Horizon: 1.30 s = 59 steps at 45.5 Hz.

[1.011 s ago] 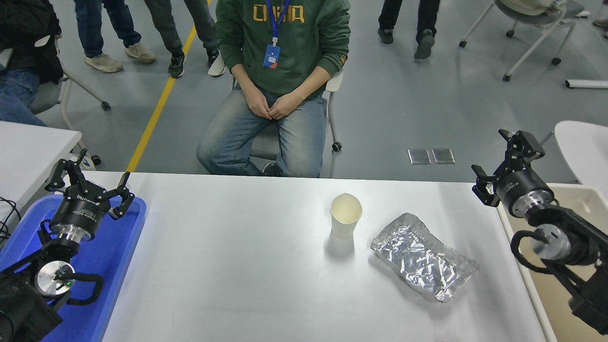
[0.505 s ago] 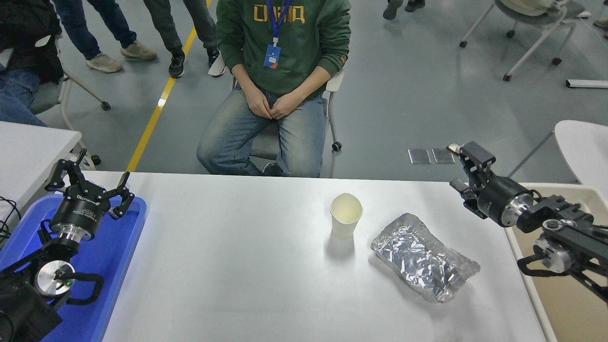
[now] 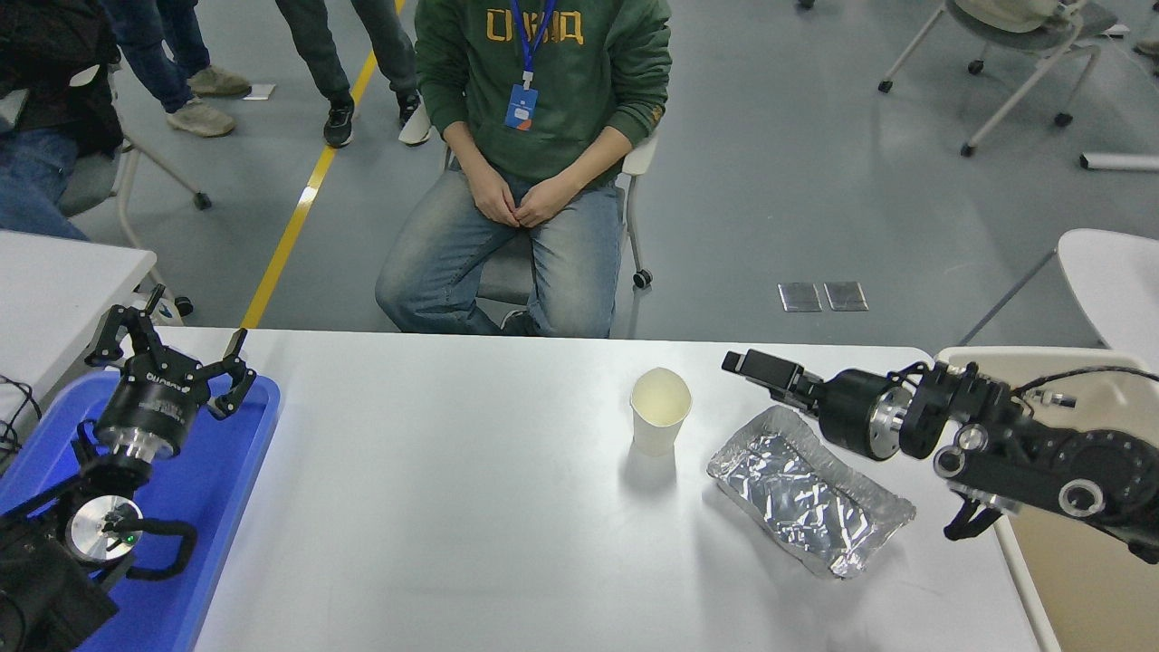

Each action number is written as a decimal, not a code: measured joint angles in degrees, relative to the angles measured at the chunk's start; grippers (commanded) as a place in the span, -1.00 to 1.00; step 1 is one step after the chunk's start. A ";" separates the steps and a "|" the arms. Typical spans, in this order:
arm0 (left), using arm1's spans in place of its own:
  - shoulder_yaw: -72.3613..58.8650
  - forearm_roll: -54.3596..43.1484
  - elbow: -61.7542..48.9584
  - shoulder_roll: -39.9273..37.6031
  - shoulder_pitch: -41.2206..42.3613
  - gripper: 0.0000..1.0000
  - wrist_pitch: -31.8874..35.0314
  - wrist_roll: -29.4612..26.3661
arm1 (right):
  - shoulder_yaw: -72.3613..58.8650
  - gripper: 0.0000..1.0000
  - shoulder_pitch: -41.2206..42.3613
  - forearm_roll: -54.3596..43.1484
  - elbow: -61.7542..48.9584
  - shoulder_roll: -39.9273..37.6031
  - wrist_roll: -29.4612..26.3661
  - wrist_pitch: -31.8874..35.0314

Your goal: Clean the table surface

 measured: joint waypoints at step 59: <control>-0.05 0.00 0.01 0.00 0.00 1.00 0.00 -0.01 | -12.31 0.96 5.03 0.00 -34.13 25.20 -0.94 17.57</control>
